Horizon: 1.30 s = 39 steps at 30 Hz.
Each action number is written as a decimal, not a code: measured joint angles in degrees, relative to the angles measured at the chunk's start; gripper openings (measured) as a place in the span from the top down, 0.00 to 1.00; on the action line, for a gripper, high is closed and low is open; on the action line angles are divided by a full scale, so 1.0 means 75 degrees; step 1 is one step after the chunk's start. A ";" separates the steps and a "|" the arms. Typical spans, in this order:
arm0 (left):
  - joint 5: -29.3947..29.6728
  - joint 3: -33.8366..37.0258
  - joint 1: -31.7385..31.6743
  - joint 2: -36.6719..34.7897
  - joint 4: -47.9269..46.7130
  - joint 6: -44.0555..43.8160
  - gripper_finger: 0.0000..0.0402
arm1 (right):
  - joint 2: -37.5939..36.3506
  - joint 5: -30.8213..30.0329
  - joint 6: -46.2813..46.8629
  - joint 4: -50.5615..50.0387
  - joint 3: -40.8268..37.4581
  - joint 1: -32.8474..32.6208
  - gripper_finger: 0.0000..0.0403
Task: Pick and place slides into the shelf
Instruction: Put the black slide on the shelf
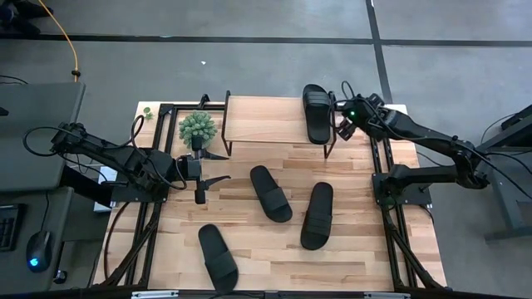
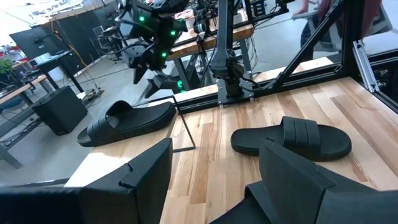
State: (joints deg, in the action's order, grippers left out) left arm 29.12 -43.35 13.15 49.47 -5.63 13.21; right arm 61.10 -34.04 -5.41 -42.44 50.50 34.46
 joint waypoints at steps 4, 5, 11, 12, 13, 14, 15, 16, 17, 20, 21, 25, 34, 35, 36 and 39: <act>0.0000 0.0001 0.0000 0.0000 0.0000 0.0000 0.45 | 0.0000 -0.0296 0.0358 -0.0225 0.0000 0.0000 0.24; 0.0000 0.0000 0.0000 0.0000 -0.0001 0.0000 0.45 | 0.0000 -0.0262 0.0416 -0.0247 0.0000 0.0000 0.24; 0.0001 0.0000 0.0000 0.0000 -0.0006 0.0013 0.45 | -0.0010 0.0164 0.0905 -0.0346 0.0000 -0.0001 0.24; 0.0001 0.0000 0.0000 0.0000 -0.0010 0.0038 0.45 | -0.0019 0.0219 0.0954 -0.0385 0.0000 0.0000 0.24; 0.0003 0.0000 0.0000 0.0000 -0.0020 0.0038 0.45 | -0.0036 0.0284 0.0992 -0.0437 0.0000 0.0000 0.24; 0.0003 0.0000 0.0000 0.0000 -0.0026 0.0041 0.45 | -0.0058 0.0345 0.1021 -0.0489 0.0000 -0.0001 0.24; 0.0003 0.0000 0.0000 0.0000 -0.0040 0.0041 0.45 | -0.0089 0.0370 0.1076 -0.0545 0.0002 -0.0004 0.24; 0.0012 0.0000 0.0000 0.0000 -0.0064 0.0046 0.45 | -0.0108 0.0386 0.1114 -0.0671 0.0028 -0.0006 0.24; 0.0048 0.0002 0.0000 0.0000 -0.0072 0.0054 0.45 | -0.0114 0.0391 0.1168 -0.0860 0.0095 -0.0003 0.24; 0.0211 0.0002 0.0000 0.0000 -0.0072 0.0059 0.45 | -0.0125 0.0410 0.1590 -0.1700 0.0484 -0.0016 0.24; 0.0257 0.0000 0.0000 0.0000 -0.0071 0.0059 0.45 | -0.0128 0.0451 0.1751 -0.1963 0.0646 -0.0051 0.24; 0.0280 0.0000 0.0000 0.0000 -0.0073 0.0061 0.45 | -0.0231 0.0945 0.2097 -0.2367 0.1085 -0.0333 0.24; 0.0277 0.0003 0.0000 0.0000 -0.0073 0.0059 0.45 | -0.0516 0.3001 0.2120 -0.1859 0.1272 -0.1533 0.24; 0.0277 0.0002 0.0000 0.0000 -0.0073 0.0059 0.45 | -0.0519 0.3155 0.2142 -0.1844 0.1271 -0.1682 0.24; 0.0277 0.0003 0.0000 0.0000 -0.0073 0.0061 0.45 | -0.0519 0.3266 0.2201 -0.1850 0.1271 -0.1834 0.24; 0.0324 0.0001 0.0000 0.0000 -0.0072 0.0061 0.45 | -0.0504 0.3431 0.2504 -0.1852 0.1274 -0.2336 0.24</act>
State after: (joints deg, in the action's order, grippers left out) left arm 31.55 -43.35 13.15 49.47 -6.17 13.67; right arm 57.32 -8.31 13.37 -56.34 60.05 16.94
